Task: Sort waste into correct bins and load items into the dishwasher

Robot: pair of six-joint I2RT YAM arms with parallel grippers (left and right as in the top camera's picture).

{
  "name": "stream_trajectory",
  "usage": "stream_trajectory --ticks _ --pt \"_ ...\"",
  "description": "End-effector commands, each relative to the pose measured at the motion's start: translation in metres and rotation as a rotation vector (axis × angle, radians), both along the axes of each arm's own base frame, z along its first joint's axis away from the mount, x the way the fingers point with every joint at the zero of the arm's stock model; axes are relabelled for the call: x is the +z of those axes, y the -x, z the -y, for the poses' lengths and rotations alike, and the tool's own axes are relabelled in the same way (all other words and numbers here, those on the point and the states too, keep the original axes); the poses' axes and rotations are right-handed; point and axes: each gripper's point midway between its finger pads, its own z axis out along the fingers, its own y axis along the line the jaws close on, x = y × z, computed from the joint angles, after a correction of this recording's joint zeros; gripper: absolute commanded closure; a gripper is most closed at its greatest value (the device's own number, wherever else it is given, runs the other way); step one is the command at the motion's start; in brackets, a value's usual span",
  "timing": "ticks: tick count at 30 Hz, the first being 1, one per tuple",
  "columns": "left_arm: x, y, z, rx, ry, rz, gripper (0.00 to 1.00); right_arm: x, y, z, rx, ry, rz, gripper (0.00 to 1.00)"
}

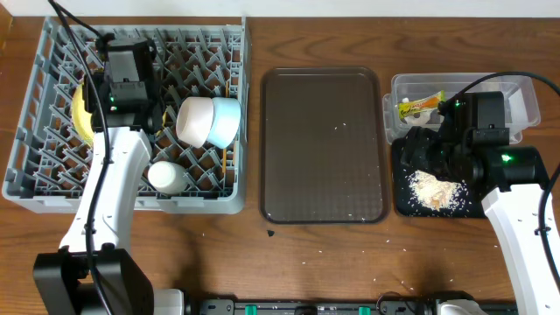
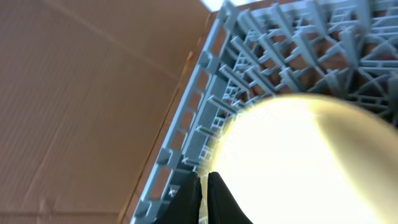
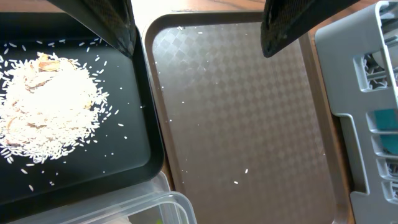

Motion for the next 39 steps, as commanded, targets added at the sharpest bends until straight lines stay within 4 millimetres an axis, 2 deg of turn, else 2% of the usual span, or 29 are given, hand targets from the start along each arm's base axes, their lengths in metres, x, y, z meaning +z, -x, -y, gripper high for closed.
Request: stream_trajectory --ticks 1,5,6,7,10,13,17,21,25,30,33,35,38,39 --pt "-0.007 -0.012 0.011 -0.086 0.009 -0.039 0.93 0.004 -0.002 0.001 -0.012 -0.006 0.011 0.37" --pt "-0.012 -0.010 0.010 -0.073 0.015 -0.053 0.93 0.004 -0.002 0.001 -0.012 -0.006 0.011 0.37" --pt "-0.012 -0.007 0.007 -0.038 0.019 -0.035 0.93 0.004 -0.002 0.001 -0.012 -0.006 0.011 0.37" --pt "-0.007 0.002 -0.006 0.091 0.042 0.054 0.91 0.004 -0.001 0.001 -0.012 -0.006 0.007 0.37" --pt "-0.009 0.017 -0.020 0.220 0.147 0.159 0.69 0.003 0.000 0.001 -0.012 -0.006 0.004 0.37" --pt "-0.022 0.032 -0.031 0.294 0.353 0.229 0.54 0.003 0.000 0.001 -0.012 -0.005 0.002 0.37" --pt "-0.036 0.049 -0.050 0.387 0.694 0.334 0.43 0.003 0.000 0.001 -0.012 -0.005 0.003 0.37" --pt "-0.043 0.061 -0.078 0.414 1.037 0.445 0.43 0.004 0.000 0.001 -0.012 -0.005 0.004 0.37" --pt "-0.051 0.058 -0.091 0.331 1.186 0.470 0.43 0.004 0.000 0.001 -0.012 -0.005 0.004 0.37" --pt "-0.089 0.050 -0.087 0.263 1.283 0.368 0.44 0.003 0.000 0.001 -0.012 -0.005 0.004 0.37" --pt "-0.102 0.040 -0.074 0.185 1.376 0.338 0.44 0.003 0.000 0.001 -0.012 -0.006 0.004 0.37" --pt "-0.111 0.039 -0.073 0.193 1.399 0.322 0.45 0.003 0.000 0.001 -0.012 -0.005 0.004 0.37" --pt "-0.122 0.037 -0.075 0.206 1.407 0.311 0.55 0.004 0.000 0.001 -0.012 -0.006 0.004 0.37" --pt "-0.124 0.037 -0.075 0.207 1.408 0.309 0.61 0.003 0.000 0.001 -0.012 -0.006 0.004 0.37"
